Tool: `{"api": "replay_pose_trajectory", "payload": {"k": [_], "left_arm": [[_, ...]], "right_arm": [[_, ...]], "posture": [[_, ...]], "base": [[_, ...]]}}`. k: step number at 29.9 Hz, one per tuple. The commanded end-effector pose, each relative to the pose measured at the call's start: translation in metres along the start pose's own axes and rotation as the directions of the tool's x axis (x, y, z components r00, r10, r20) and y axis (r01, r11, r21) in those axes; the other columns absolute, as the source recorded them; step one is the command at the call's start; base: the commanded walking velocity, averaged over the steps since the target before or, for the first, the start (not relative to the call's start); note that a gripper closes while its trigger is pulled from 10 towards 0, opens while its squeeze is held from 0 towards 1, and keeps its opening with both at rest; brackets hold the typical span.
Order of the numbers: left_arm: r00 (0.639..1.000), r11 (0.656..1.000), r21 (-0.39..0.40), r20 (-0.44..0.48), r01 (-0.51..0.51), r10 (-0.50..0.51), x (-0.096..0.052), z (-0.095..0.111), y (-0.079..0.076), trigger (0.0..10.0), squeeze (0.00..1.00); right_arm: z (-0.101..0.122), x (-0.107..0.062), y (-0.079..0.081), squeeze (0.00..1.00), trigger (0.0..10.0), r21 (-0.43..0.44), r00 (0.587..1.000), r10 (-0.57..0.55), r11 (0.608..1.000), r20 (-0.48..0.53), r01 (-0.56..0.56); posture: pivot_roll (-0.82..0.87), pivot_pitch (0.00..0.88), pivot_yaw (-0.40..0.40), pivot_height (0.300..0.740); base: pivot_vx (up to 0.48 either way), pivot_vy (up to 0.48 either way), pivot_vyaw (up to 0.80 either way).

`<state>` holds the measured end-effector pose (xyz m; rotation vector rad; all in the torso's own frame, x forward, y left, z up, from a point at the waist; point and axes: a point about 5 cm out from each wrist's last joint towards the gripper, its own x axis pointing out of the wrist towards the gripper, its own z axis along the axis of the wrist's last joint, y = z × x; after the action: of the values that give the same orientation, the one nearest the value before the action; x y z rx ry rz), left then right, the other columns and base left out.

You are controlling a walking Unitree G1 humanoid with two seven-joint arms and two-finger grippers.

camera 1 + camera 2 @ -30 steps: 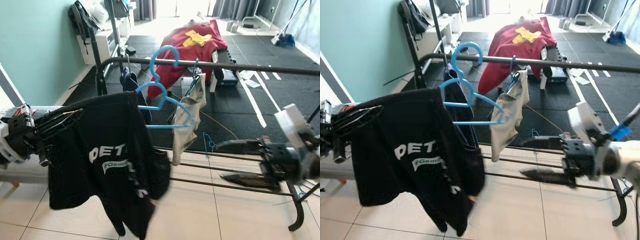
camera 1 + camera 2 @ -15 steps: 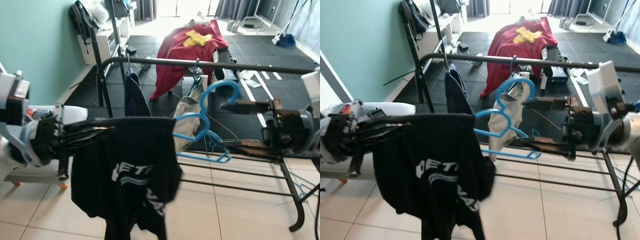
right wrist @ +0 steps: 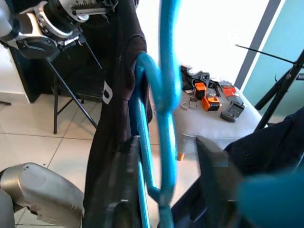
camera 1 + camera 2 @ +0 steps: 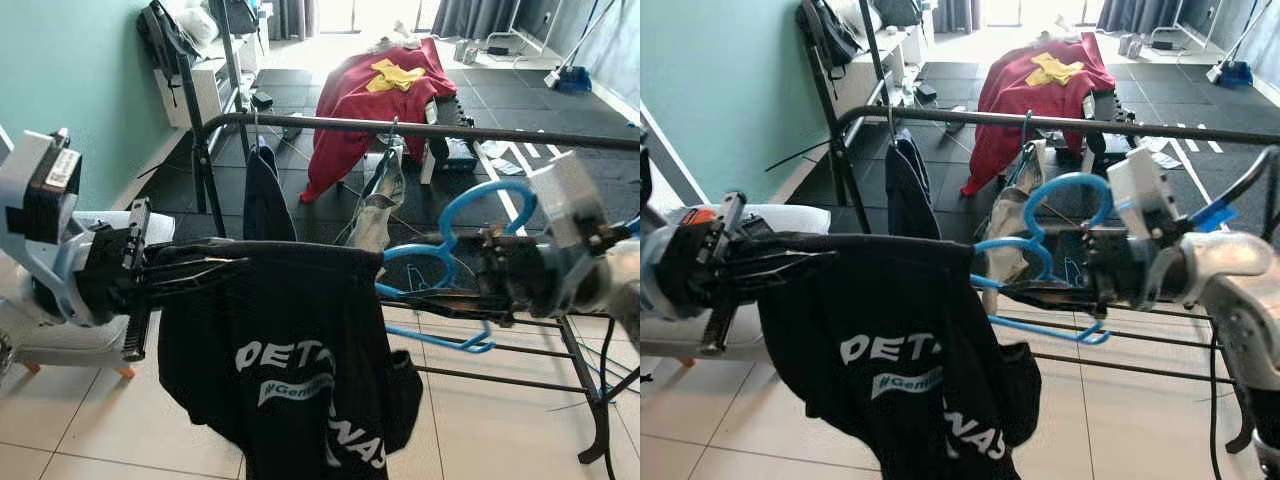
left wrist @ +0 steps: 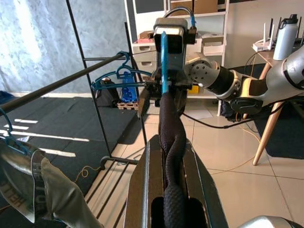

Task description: Hang hanger

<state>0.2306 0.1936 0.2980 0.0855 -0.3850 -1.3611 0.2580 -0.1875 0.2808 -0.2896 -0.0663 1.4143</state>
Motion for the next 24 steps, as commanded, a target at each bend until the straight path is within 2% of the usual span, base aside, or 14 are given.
{"api": "replay_pose_trajectory", "payload": {"k": [1, 13, 16, 17, 18, 19, 20, 23, 24], "left_arm": [[0.998, 0.999, 0.02, 0.049, 0.047, -0.048, 0.006, 0.009, -0.003, 10.0, 0.0], [0.998, 0.999, 0.013, 0.055, 0.037, -0.037, 0.002, 0.011, -0.001, 10.0, 0.0], [0.998, 1.0, -0.011, 0.055, 0.0, 0.001, -0.003, 0.01, 0.004, 10.0, 0.0], [0.998, 0.999, -0.03, 0.055, -0.019, 0.021, -0.006, 0.009, 0.006, 10.0, 0.17], [0.998, 0.999, -0.03, 0.055, -0.019, 0.021, -0.006, 0.009, 0.006, 10.0, 0.17], [0.998, 0.998, -0.043, 0.056, -0.037, 0.039, -0.008, 0.008, 0.009, 10.0, 0.96], [0.996, 0.997, -0.056, 0.059, -0.057, 0.061, -0.011, 0.008, 0.011, 10.0, 1.0], [0.993, 0.994, -0.058, 0.065, -0.093, 0.097, -0.018, 0.007, 0.015, 10.0, 1.0], [0.988, 0.99, -0.059, 0.08, -0.13, 0.135, -0.027, 0.008, 0.017, 10.0, 1.0]], "right_arm": [[-0.005, 0.006, 0.0, 0.0, 0.0, 0.009, 1.0, 0.014, 1.0, -0.007, -0.014], [-0.002, 0.006, -0.008, 0.0, 0.0, -0.017, 0.999, -0.04, 0.999, 0.016, 0.04], [0.001, 0.005, -0.011, 0.0, 0.0, -0.027, 0.997, -0.065, 0.997, 0.032, 0.066], [0.002, 0.004, -0.012, 0.0, 0.0, -0.03, 0.996, -0.074, 0.997, 0.04, 0.076], [0.002, 0.004, -0.012, 0.0, 0.0, -0.03, 0.996, -0.074, 0.997, 0.04, 0.076], [0.003, 0.003, -0.013, 0.0, 0.0, -0.031, 0.996, -0.079, 0.996, 0.046, 0.081], [0.004, 0.003, -0.013, 0.0, 0.0, -0.032, 0.995, -0.084, 0.996, 0.053, 0.085], [0.006, 0.001, -0.013, 0.0, 0.0, -0.034, 0.994, -0.086, 0.996, 0.065, 0.088], [0.007, -0.001, -0.013, 0.0, 0.0, -0.036, 0.993, -0.089, 0.995, 0.075, 0.092]], "posture": [[-0.14, 0.043, 0.043, 0.74], [-0.15, 0.042, 0.044, 0.74], [-0.15, 0.041, 0.043, 0.74], [-0.15, 0.042, 0.043, 0.74], [-0.15, 0.042, 0.043, 0.74], [-0.15, 0.04, 0.043, 0.74], [-0.14, 0.038, 0.043, 0.74], [-0.15, 0.029, 0.044, 0.74], [-0.15, 0.023, 0.046, 0.74]], "base": [[0.0, 0.0, 0.0], [0.0, 0.0, 0.0], [0.0, 0.0, 0.0], [0.0, 0.0, 0.0], [0.0, 0.0, 0.0], [0.0, 0.0, 0.0], [0.0, 0.0, 0.0], [0.0, 0.0, 0.0], [0.0, 0.0, 0.0]]}}
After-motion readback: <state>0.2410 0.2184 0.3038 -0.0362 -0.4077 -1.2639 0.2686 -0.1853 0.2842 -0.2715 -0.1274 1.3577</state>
